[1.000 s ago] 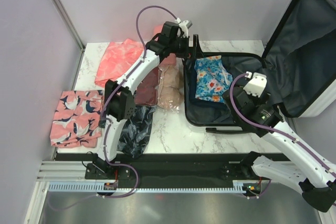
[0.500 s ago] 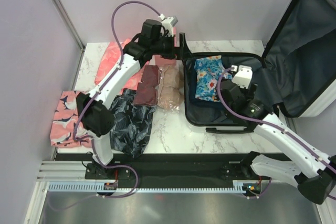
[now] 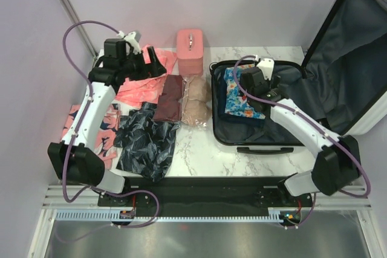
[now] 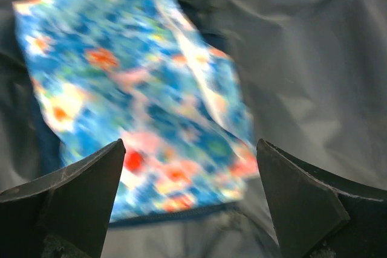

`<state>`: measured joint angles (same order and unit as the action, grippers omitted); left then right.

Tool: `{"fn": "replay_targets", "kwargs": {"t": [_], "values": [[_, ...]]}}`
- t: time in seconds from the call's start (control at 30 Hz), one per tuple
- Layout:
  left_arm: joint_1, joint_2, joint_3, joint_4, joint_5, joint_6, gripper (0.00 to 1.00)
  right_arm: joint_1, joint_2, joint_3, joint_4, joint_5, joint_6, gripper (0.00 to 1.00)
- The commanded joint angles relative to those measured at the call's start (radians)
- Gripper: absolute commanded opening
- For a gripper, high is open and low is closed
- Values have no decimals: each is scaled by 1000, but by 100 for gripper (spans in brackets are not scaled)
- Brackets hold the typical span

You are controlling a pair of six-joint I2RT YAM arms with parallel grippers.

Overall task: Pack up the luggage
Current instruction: Place the clothes in the luggage.

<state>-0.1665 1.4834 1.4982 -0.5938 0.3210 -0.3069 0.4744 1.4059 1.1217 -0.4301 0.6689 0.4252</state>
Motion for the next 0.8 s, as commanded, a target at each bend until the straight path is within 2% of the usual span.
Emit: {"fn": "replay_targets", "kwargs": {"t": [0.0,0.13,0.33,0.5,0.63,0.77], "values": [[67,-38,-65,-43,-32,97,99,-3,102,105,82,-78,-28,98],[90,-29,-136,-32,-37,97,99,-3,252,235,39,-95,0,98],[125,20,-184,-8,-16,94,99,-3,378,314,5,-123,7,98],[125,20,-182,18,-34,51,98,4,422,348,5,-245,-22,98],[125,25,-187,40,-40,-41,98,3,467,385,-13,-336,-42,98],[124,64,-188,63,-46,-58,97,4,472,366,-13,-306,-37,98]]}}
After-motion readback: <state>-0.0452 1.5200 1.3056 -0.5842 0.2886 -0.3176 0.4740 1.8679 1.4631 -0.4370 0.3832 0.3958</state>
